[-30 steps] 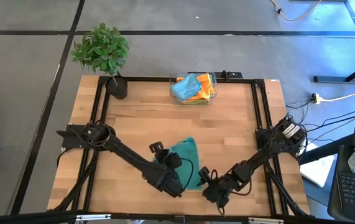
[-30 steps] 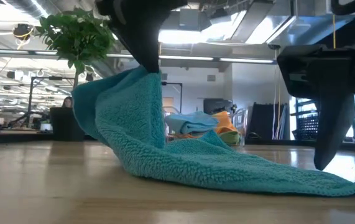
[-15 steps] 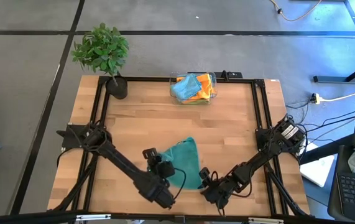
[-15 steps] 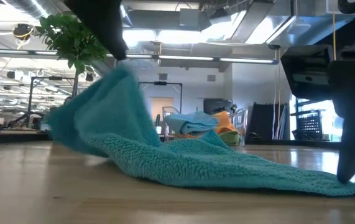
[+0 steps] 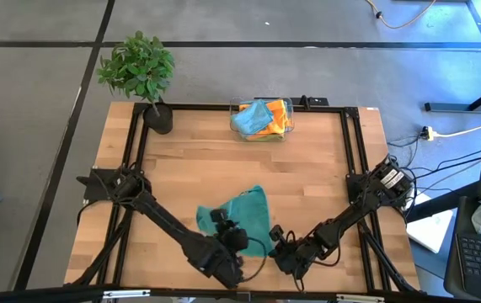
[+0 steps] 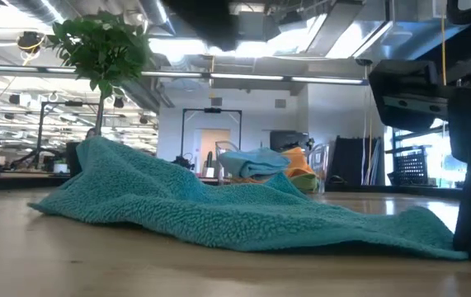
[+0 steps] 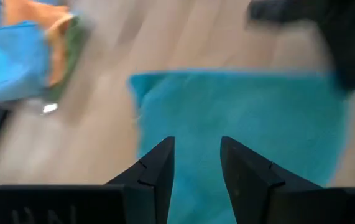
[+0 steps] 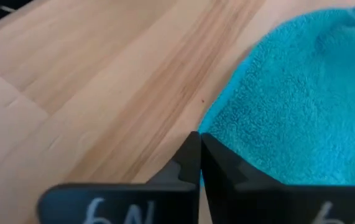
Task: Fold microfiber towels
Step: Fold the blue microfiber towel
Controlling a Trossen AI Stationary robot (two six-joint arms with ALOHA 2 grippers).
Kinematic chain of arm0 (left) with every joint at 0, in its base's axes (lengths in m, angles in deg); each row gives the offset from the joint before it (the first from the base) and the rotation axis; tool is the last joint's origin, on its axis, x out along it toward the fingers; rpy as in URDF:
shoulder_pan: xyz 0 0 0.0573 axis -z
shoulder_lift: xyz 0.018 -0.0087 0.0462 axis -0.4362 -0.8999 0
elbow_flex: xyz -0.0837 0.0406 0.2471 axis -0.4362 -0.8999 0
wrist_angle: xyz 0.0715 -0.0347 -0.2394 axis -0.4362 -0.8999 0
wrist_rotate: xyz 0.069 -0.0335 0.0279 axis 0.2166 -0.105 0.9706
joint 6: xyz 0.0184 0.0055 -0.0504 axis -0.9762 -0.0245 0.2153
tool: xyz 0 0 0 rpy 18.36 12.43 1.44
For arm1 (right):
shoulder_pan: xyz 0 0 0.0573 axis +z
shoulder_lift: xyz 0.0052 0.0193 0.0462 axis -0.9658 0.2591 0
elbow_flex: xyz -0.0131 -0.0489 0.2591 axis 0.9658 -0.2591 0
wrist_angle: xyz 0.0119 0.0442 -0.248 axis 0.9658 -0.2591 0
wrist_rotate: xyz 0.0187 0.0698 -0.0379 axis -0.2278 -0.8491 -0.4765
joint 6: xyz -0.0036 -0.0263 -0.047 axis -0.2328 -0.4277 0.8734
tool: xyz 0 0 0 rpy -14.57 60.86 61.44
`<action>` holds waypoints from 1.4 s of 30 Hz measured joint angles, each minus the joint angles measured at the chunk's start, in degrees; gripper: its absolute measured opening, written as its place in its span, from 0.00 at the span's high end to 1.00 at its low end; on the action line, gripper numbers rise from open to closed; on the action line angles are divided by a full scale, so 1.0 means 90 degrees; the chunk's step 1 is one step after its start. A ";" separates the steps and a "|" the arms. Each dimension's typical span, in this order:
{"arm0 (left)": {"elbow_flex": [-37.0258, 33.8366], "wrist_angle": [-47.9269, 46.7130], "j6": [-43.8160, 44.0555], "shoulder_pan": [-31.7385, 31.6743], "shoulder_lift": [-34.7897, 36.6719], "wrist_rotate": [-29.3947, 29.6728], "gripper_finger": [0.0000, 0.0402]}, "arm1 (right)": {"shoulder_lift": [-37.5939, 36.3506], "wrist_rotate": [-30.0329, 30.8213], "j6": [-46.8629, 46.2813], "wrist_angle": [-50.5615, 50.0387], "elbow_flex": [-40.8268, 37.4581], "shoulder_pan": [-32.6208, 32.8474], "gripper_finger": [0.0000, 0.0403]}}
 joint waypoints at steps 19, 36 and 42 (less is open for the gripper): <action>-0.0002 0.1899 -0.0259 -0.0097 -0.0070 -0.2326 0.69 | -0.0315 -0.0773 0.0943 0.1883 0.0187 0.0247 0.99; -0.0002 0.2889 -0.0263 0.0015 -0.0070 -0.2185 0.70 | -0.0792 0.1299 0.0745 0.0257 0.0187 0.0264 0.56; -0.0002 0.4211 -0.1223 0.0079 -0.0070 -0.2384 0.70 | -0.1702 0.2352 -0.0290 -0.2111 0.0187 0.0739 0.51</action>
